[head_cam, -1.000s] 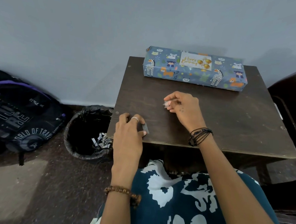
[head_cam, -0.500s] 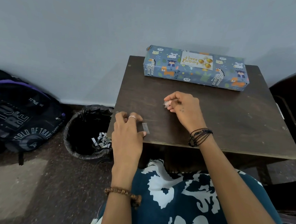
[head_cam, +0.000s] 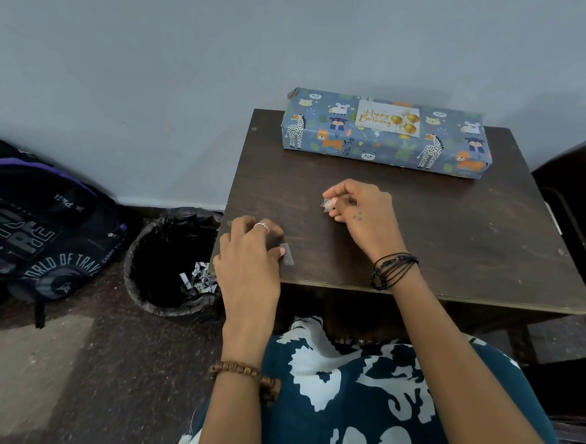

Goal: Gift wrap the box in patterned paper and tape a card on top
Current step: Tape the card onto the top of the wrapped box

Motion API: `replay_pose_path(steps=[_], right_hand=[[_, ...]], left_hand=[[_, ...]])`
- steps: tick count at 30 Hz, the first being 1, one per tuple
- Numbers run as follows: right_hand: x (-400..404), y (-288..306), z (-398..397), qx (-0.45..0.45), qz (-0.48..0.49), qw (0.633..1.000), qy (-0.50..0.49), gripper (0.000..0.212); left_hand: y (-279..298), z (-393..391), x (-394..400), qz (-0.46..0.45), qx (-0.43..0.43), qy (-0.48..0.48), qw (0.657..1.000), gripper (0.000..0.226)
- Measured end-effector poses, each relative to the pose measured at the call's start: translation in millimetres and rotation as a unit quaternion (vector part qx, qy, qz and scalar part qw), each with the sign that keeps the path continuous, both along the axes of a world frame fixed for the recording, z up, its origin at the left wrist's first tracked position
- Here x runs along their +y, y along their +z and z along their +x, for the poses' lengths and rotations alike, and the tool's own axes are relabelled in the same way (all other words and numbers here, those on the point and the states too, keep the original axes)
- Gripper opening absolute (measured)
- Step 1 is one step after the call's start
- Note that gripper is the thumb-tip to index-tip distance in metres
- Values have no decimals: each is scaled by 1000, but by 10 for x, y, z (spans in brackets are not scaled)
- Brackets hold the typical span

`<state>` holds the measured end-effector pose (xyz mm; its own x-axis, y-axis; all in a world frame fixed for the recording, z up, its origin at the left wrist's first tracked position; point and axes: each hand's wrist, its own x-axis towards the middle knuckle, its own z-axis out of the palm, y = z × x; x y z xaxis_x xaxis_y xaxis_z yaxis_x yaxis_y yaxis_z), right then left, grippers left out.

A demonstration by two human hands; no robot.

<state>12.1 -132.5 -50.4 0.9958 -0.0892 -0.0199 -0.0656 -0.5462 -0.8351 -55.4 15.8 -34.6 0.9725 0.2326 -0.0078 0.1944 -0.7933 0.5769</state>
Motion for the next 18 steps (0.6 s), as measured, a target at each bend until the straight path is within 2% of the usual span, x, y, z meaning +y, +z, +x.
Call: replay_pose_path(steps=[4, 9, 12, 15, 18], right_hand=[[0, 13, -20, 7, 14, 1000, -4, 28], [14, 30, -70, -5, 13, 1000, 10, 28], [-3, 44, -105, -6, -5, 999, 33, 31], [27, 99, -151, 38, 39, 995, 84, 30], [33, 132, -181, 104, 108, 977, 152, 25]], left_hand=[[18, 34, -31, 9, -15, 23, 1000, 3], [10, 61, -27, 46, -14, -10, 999, 12], [-6, 43, -22, 38, -5, -15, 999, 20], [-45, 50, 34, -18, 22, -22, 999, 20], [-2, 74, 41, -154, 18, -24, 988, 20]])
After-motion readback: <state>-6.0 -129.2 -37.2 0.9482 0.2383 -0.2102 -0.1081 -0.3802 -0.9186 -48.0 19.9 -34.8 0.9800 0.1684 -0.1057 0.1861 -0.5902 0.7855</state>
